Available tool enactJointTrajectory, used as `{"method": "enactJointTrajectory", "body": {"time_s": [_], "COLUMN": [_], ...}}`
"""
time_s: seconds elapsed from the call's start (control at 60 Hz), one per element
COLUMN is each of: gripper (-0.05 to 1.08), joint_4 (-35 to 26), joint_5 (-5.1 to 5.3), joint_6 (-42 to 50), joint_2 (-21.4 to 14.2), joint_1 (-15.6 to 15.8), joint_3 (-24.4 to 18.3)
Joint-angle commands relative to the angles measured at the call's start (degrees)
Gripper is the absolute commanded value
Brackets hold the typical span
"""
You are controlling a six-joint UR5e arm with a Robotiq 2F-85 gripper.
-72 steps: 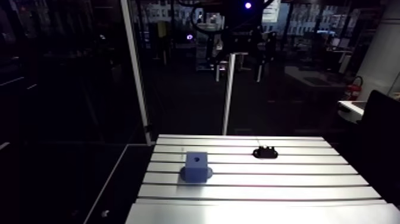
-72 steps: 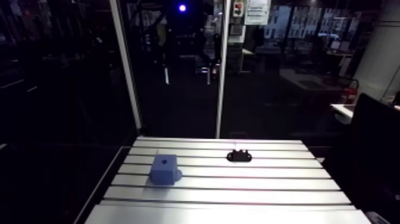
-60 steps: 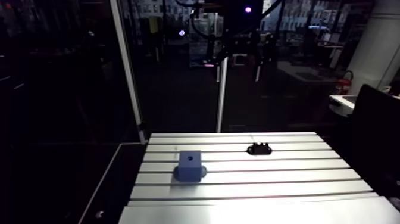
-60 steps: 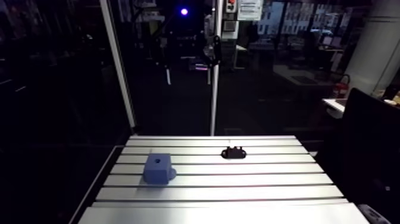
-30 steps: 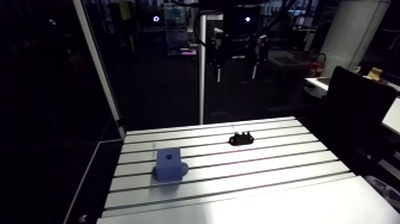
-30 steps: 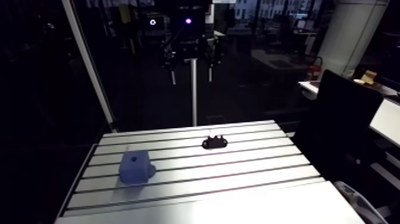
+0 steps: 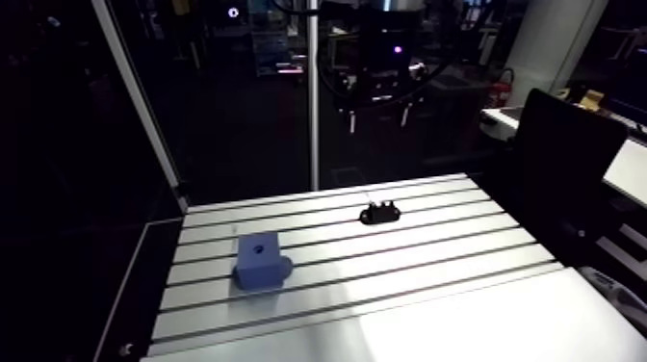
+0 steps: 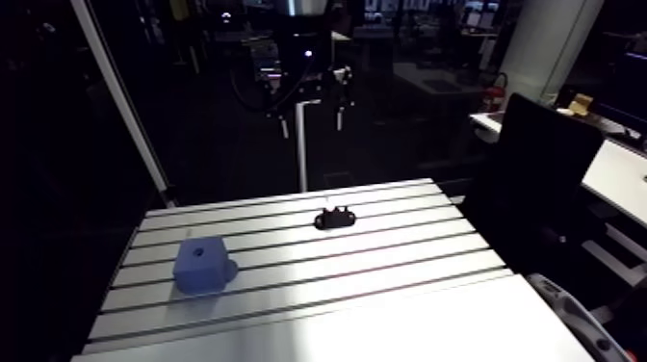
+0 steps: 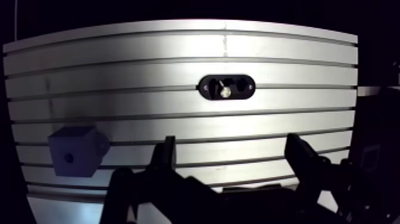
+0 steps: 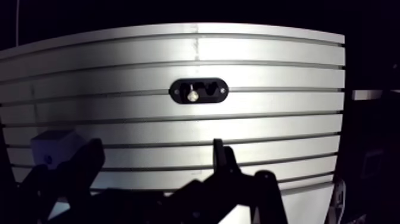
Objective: Pick up the M10 bolt and insert it into the hex recess until seated.
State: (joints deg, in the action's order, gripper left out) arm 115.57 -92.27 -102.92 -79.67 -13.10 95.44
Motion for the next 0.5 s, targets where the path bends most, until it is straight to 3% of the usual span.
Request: {"method": "enactJointTrajectory", "body": {"time_s": [0.017, 0.5], "gripper": [0.02, 0.02], "joint_4": [4.3, 11.0], "joint_5": [0.63, 0.91], "joint_6": [-0.9, -0.8], "joint_2": [1.6, 6.4], "joint_1": [-0.1, -1.9], "joint_3": [1.2, 4.8]}}
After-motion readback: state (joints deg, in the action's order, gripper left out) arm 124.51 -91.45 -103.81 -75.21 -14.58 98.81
